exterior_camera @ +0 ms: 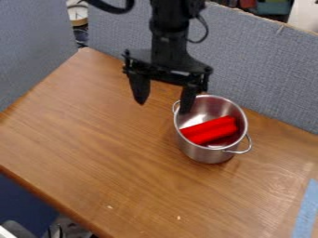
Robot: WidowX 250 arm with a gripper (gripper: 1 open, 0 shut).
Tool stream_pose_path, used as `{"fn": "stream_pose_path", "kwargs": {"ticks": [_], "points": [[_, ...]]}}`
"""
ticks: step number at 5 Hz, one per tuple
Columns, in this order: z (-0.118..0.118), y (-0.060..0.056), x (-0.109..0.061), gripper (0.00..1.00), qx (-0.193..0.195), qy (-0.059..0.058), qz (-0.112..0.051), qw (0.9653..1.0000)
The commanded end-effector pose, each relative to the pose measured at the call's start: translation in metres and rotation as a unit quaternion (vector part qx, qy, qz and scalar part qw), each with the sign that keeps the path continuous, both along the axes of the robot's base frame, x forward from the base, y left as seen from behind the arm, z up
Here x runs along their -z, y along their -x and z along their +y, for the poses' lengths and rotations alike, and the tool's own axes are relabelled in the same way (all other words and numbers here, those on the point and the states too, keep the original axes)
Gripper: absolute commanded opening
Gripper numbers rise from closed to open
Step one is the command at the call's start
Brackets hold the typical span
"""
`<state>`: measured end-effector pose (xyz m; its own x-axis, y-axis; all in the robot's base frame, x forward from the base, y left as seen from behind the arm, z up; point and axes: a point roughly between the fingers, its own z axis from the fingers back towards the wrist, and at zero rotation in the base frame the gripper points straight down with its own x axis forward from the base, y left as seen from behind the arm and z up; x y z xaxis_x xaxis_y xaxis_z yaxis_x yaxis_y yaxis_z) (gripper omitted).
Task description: Put the red object in the metal pot
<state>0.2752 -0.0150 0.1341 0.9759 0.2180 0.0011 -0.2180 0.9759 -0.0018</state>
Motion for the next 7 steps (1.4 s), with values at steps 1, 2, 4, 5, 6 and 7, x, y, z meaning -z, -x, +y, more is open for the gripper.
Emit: {"fn": "stream_pose_path", "kwargs": {"ticks": [1,2,4,5,6,7], "points": [[-0.001,-0.013,-0.004,1.00,0.048,0.006,-0.023,0.9986],[0.004,-0.028,0.002,1.00,0.098,0.006,-0.018,0.9950],[-0.034,0.001,-0.017,1.00,-0.048,0.006,-0.017,0.9987],[-0.020,0.001,-0.015,1.00,-0.060,-0.006,-0.017,0.9981],[-0.014,0.004,-0.017,1.00,-0.085,-0.007,-0.015,0.9962],[-0.024,0.001,-0.015,1.00,-0.107,-0.006,-0.015,0.9941]]}}
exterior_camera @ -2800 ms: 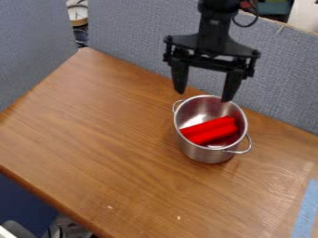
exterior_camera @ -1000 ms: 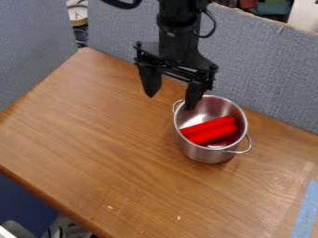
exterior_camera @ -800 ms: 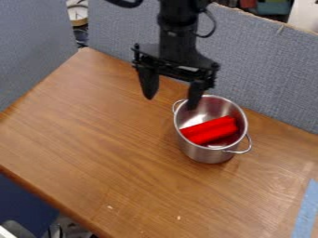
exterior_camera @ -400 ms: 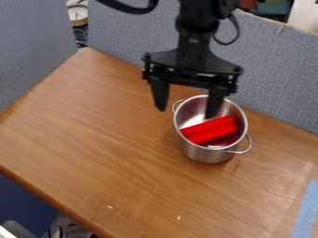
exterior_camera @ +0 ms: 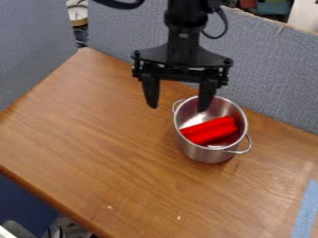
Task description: Put the red object in the metal pot
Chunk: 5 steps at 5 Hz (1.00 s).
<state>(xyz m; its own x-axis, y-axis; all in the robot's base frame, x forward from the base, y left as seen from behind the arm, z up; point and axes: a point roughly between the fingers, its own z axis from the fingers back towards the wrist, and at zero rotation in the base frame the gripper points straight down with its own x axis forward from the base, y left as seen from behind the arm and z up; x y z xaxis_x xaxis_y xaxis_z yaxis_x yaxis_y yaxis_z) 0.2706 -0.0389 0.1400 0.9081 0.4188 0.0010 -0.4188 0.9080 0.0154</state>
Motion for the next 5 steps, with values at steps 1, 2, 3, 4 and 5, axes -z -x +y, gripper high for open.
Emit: {"fn": "stream_pose_path", "kwargs": {"ticks": [1,2,3,4,5], "points": [[-0.009,-0.008,-0.008,1.00,-0.005,-0.006,-0.019,0.9998],[-0.012,-0.010,-0.009,1.00,-0.021,-0.003,-0.021,0.9996],[-0.017,-0.020,-0.008,1.00,-0.064,0.006,-0.015,0.9978],[-0.020,-0.027,-0.009,1.00,-0.114,0.000,-0.014,0.9934],[-0.038,-0.005,0.012,1.00,-0.152,-0.006,-0.013,0.9883]]}}
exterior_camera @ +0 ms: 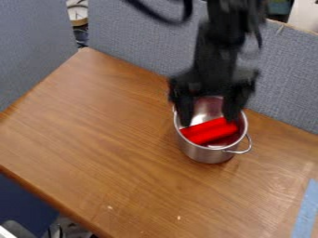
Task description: Put the red object in the metal pot
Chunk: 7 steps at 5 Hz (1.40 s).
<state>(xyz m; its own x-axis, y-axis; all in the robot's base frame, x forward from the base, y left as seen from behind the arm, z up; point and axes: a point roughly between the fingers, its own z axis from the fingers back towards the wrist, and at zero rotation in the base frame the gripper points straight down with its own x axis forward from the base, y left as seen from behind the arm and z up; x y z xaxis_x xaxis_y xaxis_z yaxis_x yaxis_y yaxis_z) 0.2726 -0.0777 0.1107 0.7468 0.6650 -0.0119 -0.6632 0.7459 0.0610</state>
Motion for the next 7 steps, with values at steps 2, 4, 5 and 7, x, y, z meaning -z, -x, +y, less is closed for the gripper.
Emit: {"fn": "stream_pose_path", "kwargs": {"ticks": [2,4,5,7], "points": [[-0.020,0.019,0.019,1.00,0.066,-0.013,-0.008,0.9977],[-0.028,0.033,-0.007,1.00,0.146,0.005,-0.010,0.9892],[-0.016,0.048,-0.037,1.00,0.182,0.012,-0.009,0.9832],[0.046,0.077,-0.033,1.00,0.157,0.026,-0.018,0.9870]]}}
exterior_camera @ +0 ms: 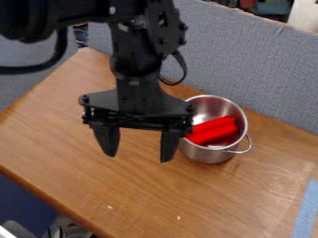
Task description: Put the red object in the metal pot
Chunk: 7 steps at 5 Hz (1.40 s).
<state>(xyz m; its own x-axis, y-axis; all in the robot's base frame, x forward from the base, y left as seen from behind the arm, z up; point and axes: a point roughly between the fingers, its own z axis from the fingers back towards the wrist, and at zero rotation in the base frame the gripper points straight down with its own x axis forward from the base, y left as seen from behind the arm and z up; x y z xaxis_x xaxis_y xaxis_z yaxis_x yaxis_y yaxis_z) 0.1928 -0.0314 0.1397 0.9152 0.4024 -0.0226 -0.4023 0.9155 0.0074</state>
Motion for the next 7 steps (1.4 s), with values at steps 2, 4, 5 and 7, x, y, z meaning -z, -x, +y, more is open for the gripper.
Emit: {"fn": "stream_pose_path", "kwargs": {"ticks": [2,4,5,7], "points": [[0.018,-0.016,0.019,1.00,0.011,0.000,-0.005,0.9999],[0.015,-0.009,0.053,1.00,0.078,-0.003,-0.006,0.9969],[-0.001,0.014,0.043,1.00,0.086,-0.003,0.001,0.9963],[0.029,0.010,0.005,1.00,0.037,-0.003,0.016,0.9992]]}}
